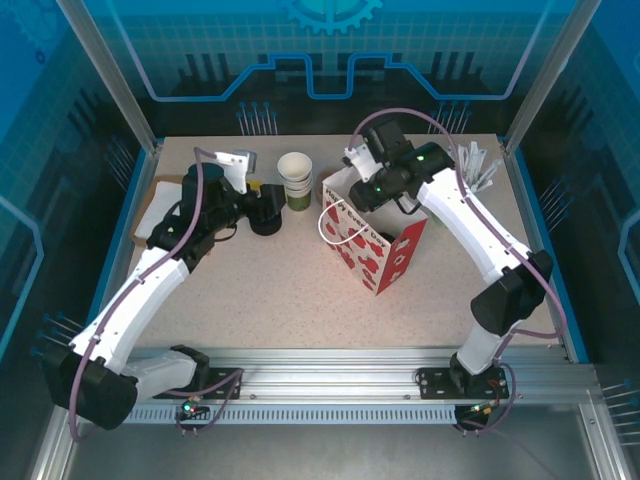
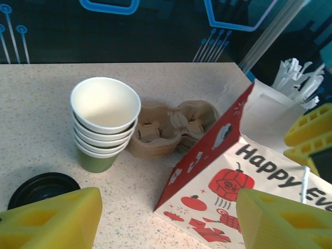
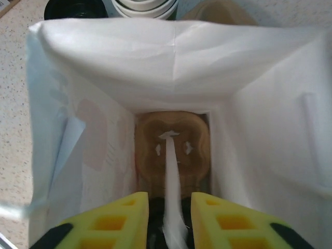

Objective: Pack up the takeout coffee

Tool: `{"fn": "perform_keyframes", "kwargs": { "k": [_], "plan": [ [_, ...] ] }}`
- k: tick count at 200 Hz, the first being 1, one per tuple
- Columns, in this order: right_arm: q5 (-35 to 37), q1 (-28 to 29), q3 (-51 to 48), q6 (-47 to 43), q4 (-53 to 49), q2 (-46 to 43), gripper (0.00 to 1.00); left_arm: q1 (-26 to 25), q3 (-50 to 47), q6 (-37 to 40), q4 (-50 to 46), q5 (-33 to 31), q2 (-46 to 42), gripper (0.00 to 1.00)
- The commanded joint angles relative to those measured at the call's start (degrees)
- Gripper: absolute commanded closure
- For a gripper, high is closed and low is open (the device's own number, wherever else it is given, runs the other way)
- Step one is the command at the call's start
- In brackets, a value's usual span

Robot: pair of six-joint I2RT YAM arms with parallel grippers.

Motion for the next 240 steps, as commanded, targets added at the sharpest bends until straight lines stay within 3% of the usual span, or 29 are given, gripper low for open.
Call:
{"fn": "perform_keyframes", "kwargs": {
  "k": [1,49,89,122,152,205,240],
  "plan": [
    [-2.0,1.0,2.9,-0.5,0.7,-2.0,0.61,2.5,-2.2,-1.4,1.8,-1.0,-1.4,0.3],
    [-4.6,1.1,1.7,0.0,4.4,-10.0,0.46,9.7,-4.9,-2.6,3.4,-2.0,-1.1,0.27],
    [-7.3,4.1,-10.4,1.7,17.9,-20.7,0.4,19.0,-5.1,-1.6,1.7,-7.8,2.0,0.24],
    [-7.3,11.9,-19.0,-0.2,28.5,-25.6,0.34,27.9,-4.5,-2.4,1.4,-9.9,10.5,0.22],
    [-7.8,16.8,-24.8,0.0,34.3,-26.2,0.32,32.7,-0.3,-1.8,0.1,-10.4,20.8,0.21],
    [-8.1,19.2,-32.9,1.3,39.0,-26.8,0.31,38.4,11.9,0.3,-7.5,-11.6,35.5,0.17],
    [-7.9,19.2,-36.4,0.7,41.2,-28.7,0.3,39.7,14.2,0.7,-8.9,-11.6,41.4,0.17]
  ]
}}
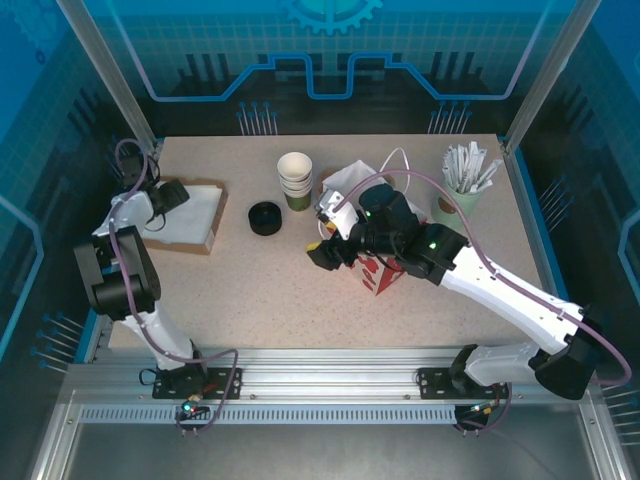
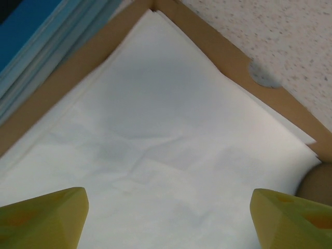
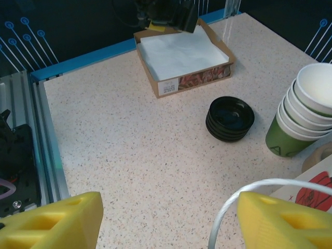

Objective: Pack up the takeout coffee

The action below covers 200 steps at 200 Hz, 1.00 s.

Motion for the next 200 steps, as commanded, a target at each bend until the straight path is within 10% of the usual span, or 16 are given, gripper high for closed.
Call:
{"fn": "perform_keyframes", "kwargs": {
  "k": [1,131,200],
  "plan": [
    [-0.7,0.7,-1.7,0.2,4.0,-2.5,0.3,0.8,2.2,1.5,-3.7,-0.6,4.0,0.17],
    [-2.2,-0.7,-3.0,-1.5,5.6,-2.0,0.29,-2.8,14.0,7.8,-17.0,-3.0,17.5,0.22],
    [-2.2,-0.9,-2.6,-1.6,4.7,-1.1,0.29,-2.9,13.8,8.4,-17.0,-2.0,17.4,0.41]
  ]
}}
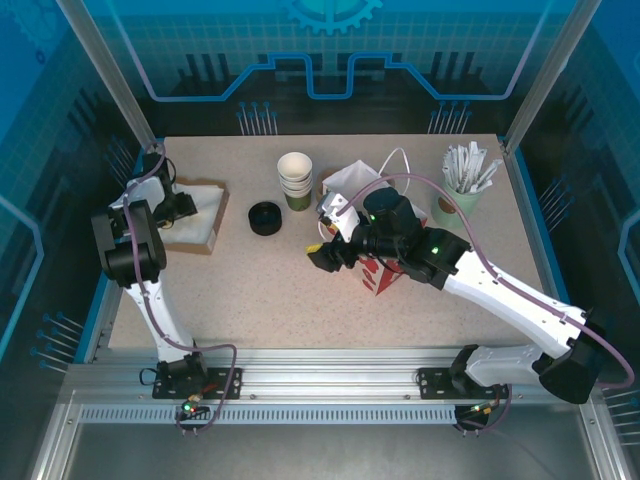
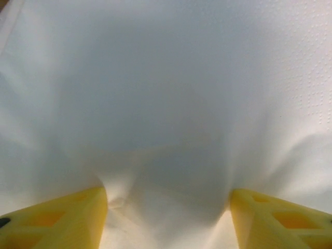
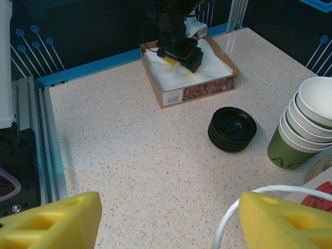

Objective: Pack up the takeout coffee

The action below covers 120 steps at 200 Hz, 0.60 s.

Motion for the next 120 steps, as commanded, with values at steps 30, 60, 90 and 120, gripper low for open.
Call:
{"fn": "perform_keyframes", "kwargs": {
  "k": [30,60,90,120],
  "plan": [
    [-1.0,-0.5,0.1,-0.5,0.3,0.8,0.29,-0.4,-0.6,-0.2,-1.2,1.6,-0.8,0.48],
    [-1.0,-0.6,0.3,-0.1,0.1,1.2,0.29,-0.4,-1.2,-0.6,-0.2,2.1,-2.6,0.53],
    [-1.5,-0.6,0.6,0.2,0.1,1.9,0.29,-0.4,-2.1,-0.8,0.9,2.1,-4.3,0.58],
    [-1.4,-0.5,0.8,0.3,-0.3,2.2,0.29,-0.4,-2.1,-0.9,1.0,2.3,-4.4,0.64]
  ]
}}
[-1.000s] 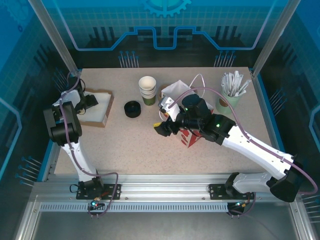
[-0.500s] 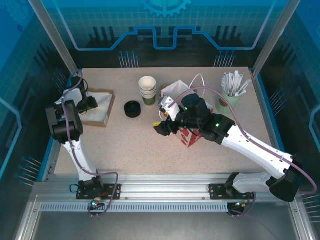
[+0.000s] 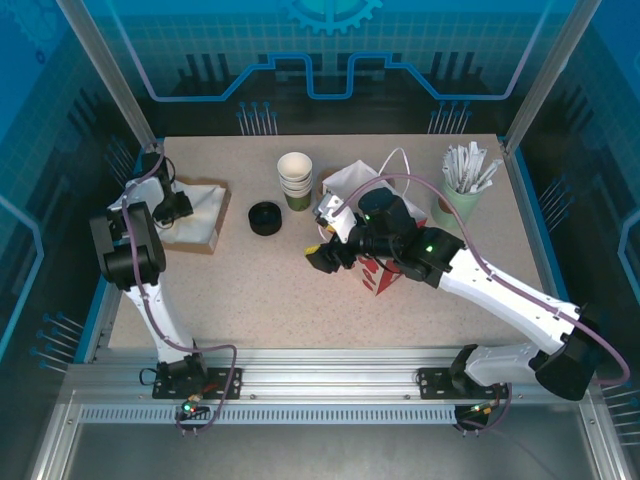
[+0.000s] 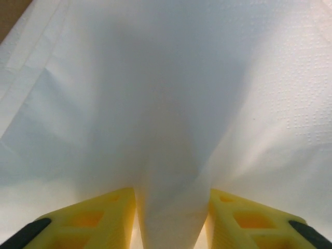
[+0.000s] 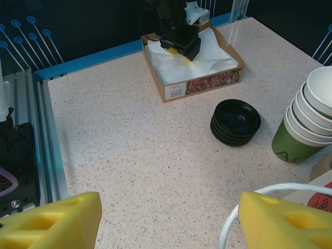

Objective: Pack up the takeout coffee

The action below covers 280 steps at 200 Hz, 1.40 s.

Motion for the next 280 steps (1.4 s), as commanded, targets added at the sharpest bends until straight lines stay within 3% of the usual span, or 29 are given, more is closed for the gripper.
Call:
{"fn": "perform_keyframes", "kwargs": {
  "k": [1,66,201,243,280],
  "plan": [
    [-1.2,-0.5,0.7,0.3,0.0,0.6,0.29,-0.4,-0.9,-0.3,0.3,1.6,-2.4,0.65],
    [-1.4,-0.5,0.9,0.3,-0.5,1.3,0.29,-0.4,-2.4,-0.7,1.9,1.4,-4.5,0.8],
    [-1.4,-0.2,1.5,0.7,-1.0,1.8,0.3,-1.4,-6.5,-2.7,6.1,1.8,-14.4,0.93],
    [-1.3,0.0,2.2,0.7,-1.5,2.2,0.3,-2.1,-8.1,-3.2,7.0,0.0,-19.4,1.0],
    [-1.0,0.1,2.5,0.5,-1.7,2.3,0.3,-2.6,-10.5,-3.4,8.4,-2.8,-26.0,1.0]
  ]
}}
